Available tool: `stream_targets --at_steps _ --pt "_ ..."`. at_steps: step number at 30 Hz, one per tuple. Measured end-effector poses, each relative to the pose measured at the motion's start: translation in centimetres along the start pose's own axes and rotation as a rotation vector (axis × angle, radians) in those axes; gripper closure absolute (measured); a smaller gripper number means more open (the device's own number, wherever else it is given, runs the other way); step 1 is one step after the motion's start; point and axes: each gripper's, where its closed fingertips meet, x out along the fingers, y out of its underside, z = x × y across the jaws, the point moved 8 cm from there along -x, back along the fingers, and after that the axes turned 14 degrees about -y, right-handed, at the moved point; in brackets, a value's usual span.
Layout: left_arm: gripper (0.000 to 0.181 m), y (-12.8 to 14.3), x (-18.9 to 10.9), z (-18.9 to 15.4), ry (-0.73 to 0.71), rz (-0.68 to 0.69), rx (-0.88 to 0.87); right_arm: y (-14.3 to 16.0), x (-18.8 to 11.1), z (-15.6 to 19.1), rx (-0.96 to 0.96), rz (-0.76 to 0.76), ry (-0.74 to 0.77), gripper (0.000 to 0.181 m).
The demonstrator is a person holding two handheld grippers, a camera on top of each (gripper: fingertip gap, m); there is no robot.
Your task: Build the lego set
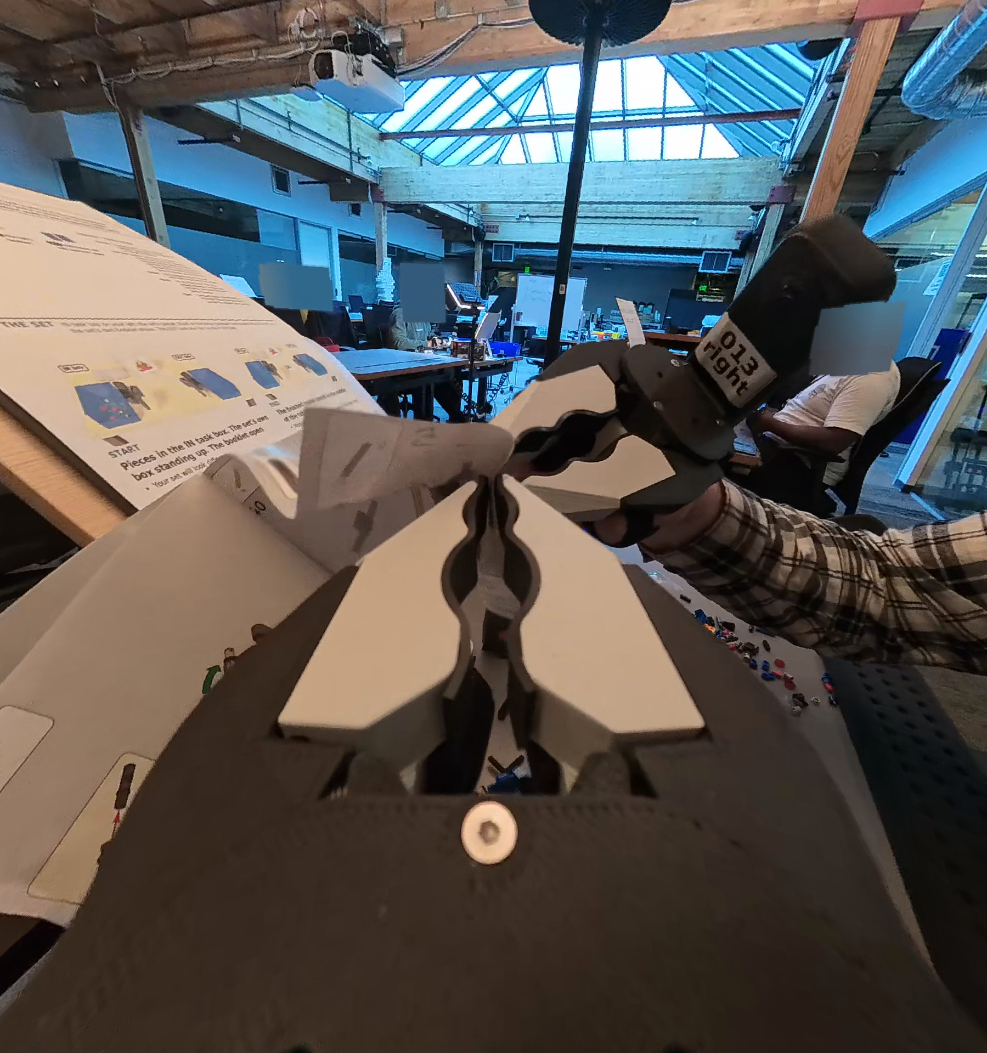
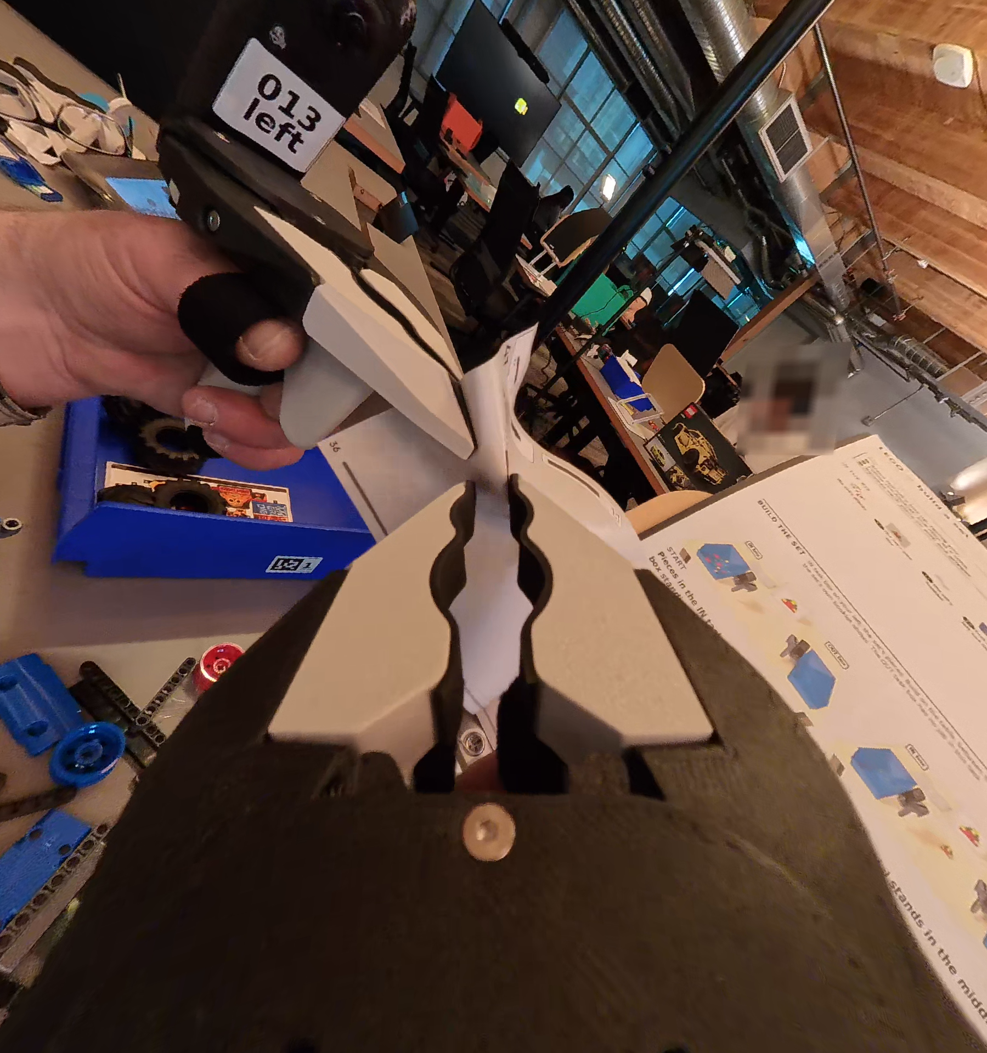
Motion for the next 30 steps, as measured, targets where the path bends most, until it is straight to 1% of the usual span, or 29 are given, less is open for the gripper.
stream_targets --at_steps 3,6,8,9,11,14,17,20,22,26,28,30 --pt "0.178 -0.2 -0.1 -0.1 0.012 -0.013 -0.009 0.2 -0.1 -0.1 0.011 -0.013 -0.006 0.179" --pt "0.174 -0.4 -0.1 -0.3 0.014 -0.015 -0.003 0.3 -0.4 -0.2 0.026 -0.032 -0.022 0.178" --pt "0.178 -0.5 -0.1 -0.4 0.010 -0.017 0.007 0.3 -0.5 -0.2 0.037 -0.048 -0.029 0.177" --pt "0.180 -0.5 -0.1 -0.4 -0.002 -0.011 0.021 0.3 -0.6 -0.2 0.044 -0.052 -0.035 0.175" --pt "0.181 -0.4 -0.3 -0.2 -0.052 0.018 0.057 0.3 -0.7 -0.3 0.051 -0.041 -0.045 0.160" --pt "0.181 -0.3 -1.1 0.9 -0.158 0.087 0.114 0.3 -1.5 -0.8 0.052 -0.024 -0.030 0.155" --pt "0.181 0.1 -2.3 2.4 -0.287 0.166 0.163 1.1 -2.0 -1.6 0.054 0.054 -0.022 0.150" --pt "0.181 1.0 -3.5 4.4 -0.416 0.254 0.195 3.3 -2.2 -2.6 0.036 0.212 0.012 0.149" --pt "0.181 1.9 -4.1 5.7 -0.492 0.320 0.217 4.7 -2.3 -3.1 0.053 0.293 0.009 0.148" --pt "0.181 3.0 -4.7 7.1 -0.545 0.378 0.204 6.9 -2.5 -4.0 0.108 0.392 0.004 0.148" --pt "0.181 3.8 -4.6 7.8 -0.577 0.428 0.194 8.0 -2.4 -4.3 0.126 0.445 -0.004 0.145" --pt "0.181 4.9 -4.4 8.5 -0.607 0.482 0.201 8.3 -2.1 -4.4 0.108 0.434 -0.003 0.144"
